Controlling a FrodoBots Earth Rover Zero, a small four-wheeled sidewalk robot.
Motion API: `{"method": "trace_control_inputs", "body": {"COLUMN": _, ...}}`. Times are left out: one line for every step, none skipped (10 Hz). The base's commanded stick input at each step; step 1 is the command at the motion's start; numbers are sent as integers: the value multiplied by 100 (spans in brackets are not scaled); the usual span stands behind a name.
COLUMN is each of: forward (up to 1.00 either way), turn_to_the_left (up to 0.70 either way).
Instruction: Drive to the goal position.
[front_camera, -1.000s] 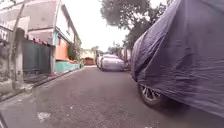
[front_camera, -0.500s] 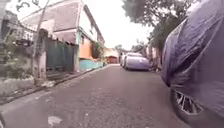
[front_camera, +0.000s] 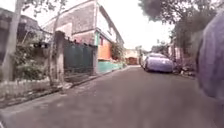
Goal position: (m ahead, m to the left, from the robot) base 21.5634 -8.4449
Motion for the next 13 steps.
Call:
{"method": "trace_control_inputs", "body": {"forward": 70, "turn_to_the_left": 0}}
{"method": "trace_control_inputs", "body": {"forward": 70, "turn_to_the_left": 0}}
{"method": "trace_control_inputs", "body": {"forward": 70, "turn_to_the_left": 0}}
{"method": "trace_control_inputs", "body": {"forward": 70, "turn_to_the_left": -8}}
{"method": "trace_control_inputs", "body": {"forward": 70, "turn_to_the_left": -33}}
{"method": "trace_control_inputs", "body": {"forward": 70, "turn_to_the_left": -35}}
{"method": "trace_control_inputs", "body": {"forward": 70, "turn_to_the_left": -35}}
{"method": "trace_control_inputs", "body": {"forward": 70, "turn_to_the_left": -35}}
{"method": "trace_control_inputs", "body": {"forward": 70, "turn_to_the_left": -35}}
{"method": "trace_control_inputs", "body": {"forward": 70, "turn_to_the_left": -35}}
{"method": "trace_control_inputs", "body": {"forward": 70, "turn_to_the_left": -35}}
{"method": "trace_control_inputs", "body": {"forward": 70, "turn_to_the_left": -35}}
{"method": "trace_control_inputs", "body": {"forward": 70, "turn_to_the_left": -35}}
